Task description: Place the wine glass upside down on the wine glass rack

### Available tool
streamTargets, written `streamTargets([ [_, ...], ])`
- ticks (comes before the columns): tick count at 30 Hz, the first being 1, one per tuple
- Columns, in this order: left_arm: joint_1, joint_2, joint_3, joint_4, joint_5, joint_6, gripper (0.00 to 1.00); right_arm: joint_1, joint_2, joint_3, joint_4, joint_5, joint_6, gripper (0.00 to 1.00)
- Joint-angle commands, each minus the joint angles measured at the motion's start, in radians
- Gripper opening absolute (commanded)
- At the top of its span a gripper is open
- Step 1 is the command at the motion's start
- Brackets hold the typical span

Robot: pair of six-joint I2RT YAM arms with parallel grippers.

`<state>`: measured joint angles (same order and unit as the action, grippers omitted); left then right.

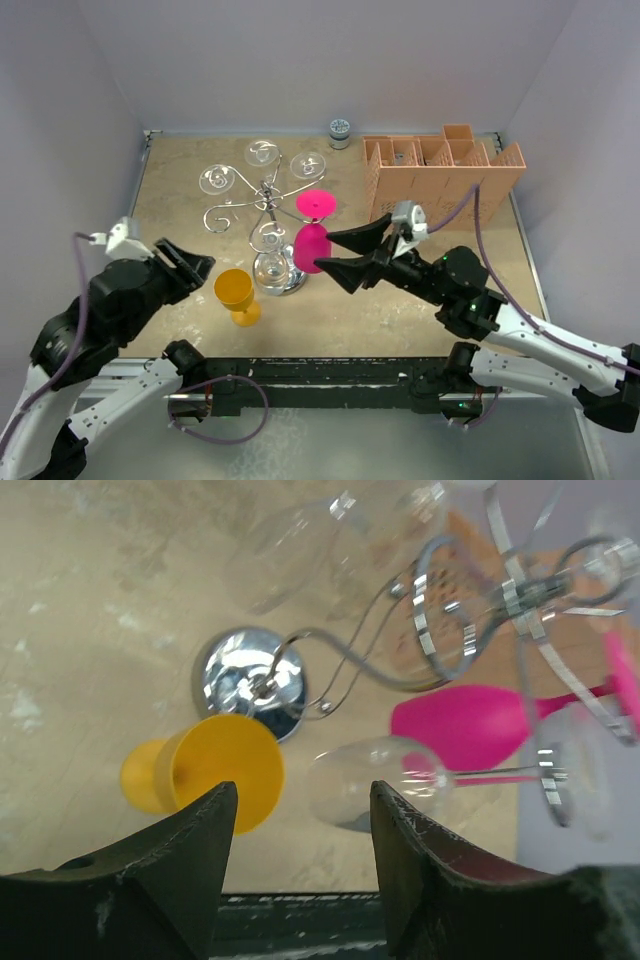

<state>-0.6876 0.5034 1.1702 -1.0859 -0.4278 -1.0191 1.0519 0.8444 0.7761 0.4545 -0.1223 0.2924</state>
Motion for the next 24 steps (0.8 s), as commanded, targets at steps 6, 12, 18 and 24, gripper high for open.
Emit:
streamTargets([
  [6,0.000,0.177,-0.139,-0.154,0.039,-0.020,0.52,0.005,-0.102,0.083,-0.077,0.261,0.048,0.61],
  [12,0.000,0.207,-0.191,-0.143,0.007,-0.031,0.43,0.005,-0.149,0.053,-0.100,0.283,0.075,0.61],
  [18,0.000,0.249,-0.222,-0.142,-0.014,-0.046,0.39,0.005,-0.182,0.041,-0.121,0.290,0.076,0.61],
  [24,0.000,0.269,-0.278,-0.101,-0.016,-0.063,0.30,0.005,-0.206,0.032,-0.126,0.307,0.080,0.61],
])
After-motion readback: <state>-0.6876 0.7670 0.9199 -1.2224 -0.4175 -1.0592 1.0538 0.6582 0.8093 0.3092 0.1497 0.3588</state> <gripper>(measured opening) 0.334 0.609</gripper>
